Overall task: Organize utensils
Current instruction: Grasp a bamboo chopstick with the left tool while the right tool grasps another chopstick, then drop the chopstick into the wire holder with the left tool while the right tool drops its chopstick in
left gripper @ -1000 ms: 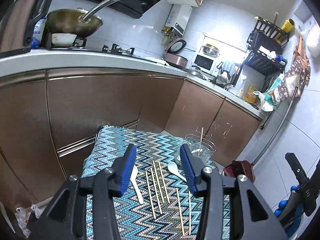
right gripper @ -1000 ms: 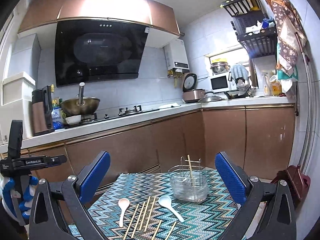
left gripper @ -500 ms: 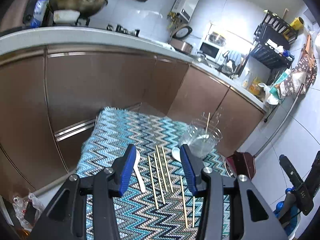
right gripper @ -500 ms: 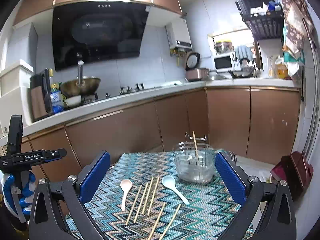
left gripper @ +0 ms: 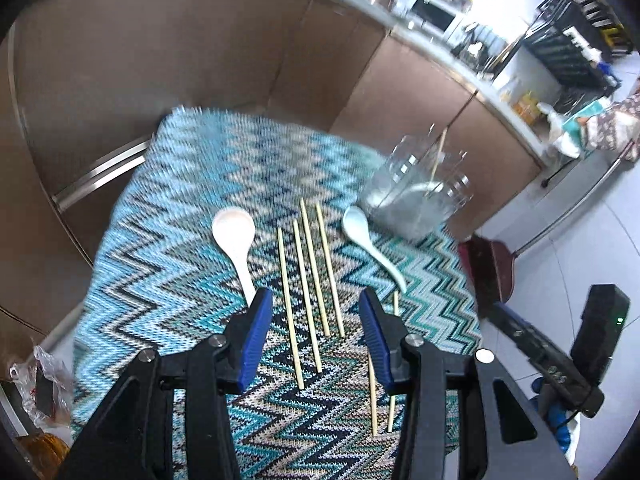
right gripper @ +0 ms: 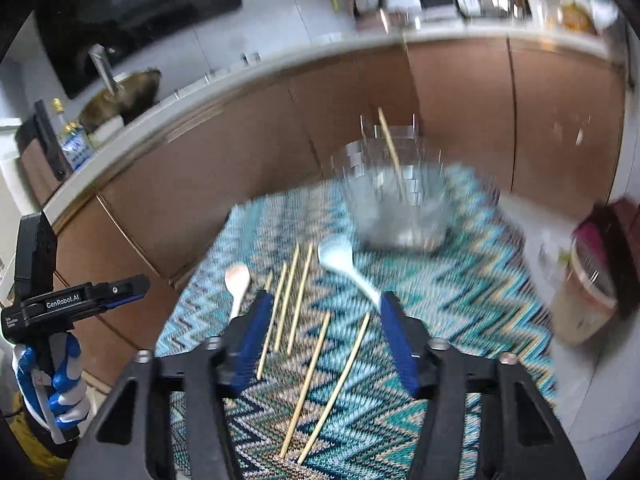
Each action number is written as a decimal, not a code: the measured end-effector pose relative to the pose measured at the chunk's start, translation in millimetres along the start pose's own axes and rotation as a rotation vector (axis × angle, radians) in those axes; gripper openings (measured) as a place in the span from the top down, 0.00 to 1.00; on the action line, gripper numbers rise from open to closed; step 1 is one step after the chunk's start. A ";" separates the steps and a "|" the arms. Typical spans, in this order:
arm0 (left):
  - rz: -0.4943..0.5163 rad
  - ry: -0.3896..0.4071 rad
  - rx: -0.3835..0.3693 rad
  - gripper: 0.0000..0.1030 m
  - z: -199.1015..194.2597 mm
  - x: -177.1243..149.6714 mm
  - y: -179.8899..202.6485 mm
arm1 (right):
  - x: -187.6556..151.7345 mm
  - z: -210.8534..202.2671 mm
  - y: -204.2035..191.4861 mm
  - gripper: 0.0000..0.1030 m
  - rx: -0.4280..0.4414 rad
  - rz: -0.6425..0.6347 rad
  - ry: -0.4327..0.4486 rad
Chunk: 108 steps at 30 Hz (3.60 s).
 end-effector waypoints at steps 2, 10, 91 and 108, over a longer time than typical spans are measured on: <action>0.001 -0.034 0.008 0.59 16.0 1.4 -0.8 | -6.9 26.6 7.8 0.64 0.009 0.023 -0.079; -0.014 -0.177 0.066 0.61 85.5 14.3 -9.0 | -25.1 99.1 23.5 0.70 0.013 0.047 -0.287; 0.143 0.329 -0.063 0.96 -84.4 88.6 132.1 | 87.0 -89.1 -45.9 0.95 0.033 -0.217 0.292; 0.162 0.561 -0.041 0.96 38.0 228.4 204.8 | 228.8 -34.2 16.6 0.95 -0.049 -0.257 0.653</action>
Point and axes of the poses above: each gripper's, at about its wrist camera, not at the fingertips, and z roughly the way its jaws point, y to its right, x to its top, the point moved 6 cm from there along z, roughly the way its jaws point, and after that the axes turned 1 degree about x, right-handed, at the moved point
